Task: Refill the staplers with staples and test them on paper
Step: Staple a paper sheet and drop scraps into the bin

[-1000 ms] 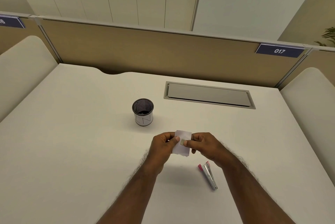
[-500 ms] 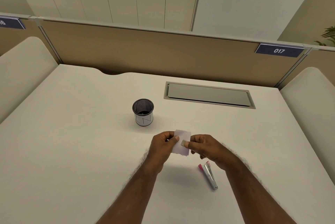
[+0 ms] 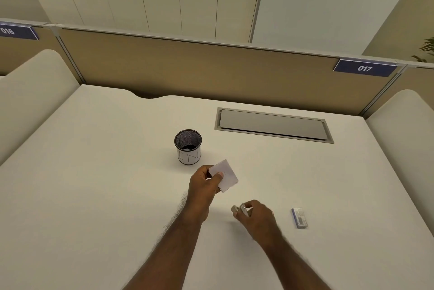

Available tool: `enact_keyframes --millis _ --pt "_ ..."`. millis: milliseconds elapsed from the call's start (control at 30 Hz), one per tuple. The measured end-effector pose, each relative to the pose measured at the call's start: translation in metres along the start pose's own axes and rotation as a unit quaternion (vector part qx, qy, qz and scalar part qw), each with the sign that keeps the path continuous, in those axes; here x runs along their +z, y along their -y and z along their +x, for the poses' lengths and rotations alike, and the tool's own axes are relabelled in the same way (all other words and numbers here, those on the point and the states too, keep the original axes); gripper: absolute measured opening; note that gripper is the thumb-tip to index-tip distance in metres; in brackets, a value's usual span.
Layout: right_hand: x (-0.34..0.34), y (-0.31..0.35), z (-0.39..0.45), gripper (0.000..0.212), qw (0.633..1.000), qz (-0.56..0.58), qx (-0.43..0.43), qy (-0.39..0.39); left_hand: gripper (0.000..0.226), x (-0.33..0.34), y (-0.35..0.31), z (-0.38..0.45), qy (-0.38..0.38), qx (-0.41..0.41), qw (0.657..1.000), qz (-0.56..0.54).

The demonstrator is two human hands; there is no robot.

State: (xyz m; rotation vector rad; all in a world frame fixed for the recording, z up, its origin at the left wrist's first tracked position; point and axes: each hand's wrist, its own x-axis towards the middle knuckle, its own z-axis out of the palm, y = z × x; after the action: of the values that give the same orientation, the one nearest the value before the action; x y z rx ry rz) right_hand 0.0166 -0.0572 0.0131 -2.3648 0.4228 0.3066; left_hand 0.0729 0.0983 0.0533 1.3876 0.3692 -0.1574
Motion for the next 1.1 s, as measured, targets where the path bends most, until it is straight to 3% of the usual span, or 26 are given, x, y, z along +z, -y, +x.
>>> enact_keyframes --millis 233,567,633,733,867,933,1100 --pt "0.031 -0.006 -0.009 0.043 0.979 -0.190 -0.060 -0.032 0.008 -0.001 -0.006 -0.002 0.008 -0.021 0.999 -0.038" --pt "0.037 -0.018 -0.010 0.051 0.964 -0.249 -0.070 -0.061 0.019 0.001 -0.019 -0.010 0.033 -0.024 0.993 -0.109" --pt "0.022 -0.005 -0.010 0.052 0.977 -0.186 -0.073 -0.074 0.020 0.001 -0.025 -0.012 0.038 -0.016 0.992 -0.121" --pt "-0.020 0.033 -0.005 0.036 0.992 0.030 -0.076 -0.097 0.020 0.002 -0.039 -0.014 0.046 -0.002 0.991 -0.126" --pt "-0.084 0.096 -0.007 0.022 0.942 0.312 -0.119 -0.030 0.015 0.011 -0.070 -0.019 0.053 0.028 0.991 -0.122" --pt "-0.109 0.117 -0.011 0.021 0.920 0.363 -0.150 -0.006 0.014 0.019 -0.089 -0.023 0.056 0.056 0.991 -0.107" --pt "-0.150 0.144 -0.016 0.023 0.888 0.424 -0.175 -0.028 0.013 0.040 -0.133 -0.037 0.056 0.130 0.986 -0.093"
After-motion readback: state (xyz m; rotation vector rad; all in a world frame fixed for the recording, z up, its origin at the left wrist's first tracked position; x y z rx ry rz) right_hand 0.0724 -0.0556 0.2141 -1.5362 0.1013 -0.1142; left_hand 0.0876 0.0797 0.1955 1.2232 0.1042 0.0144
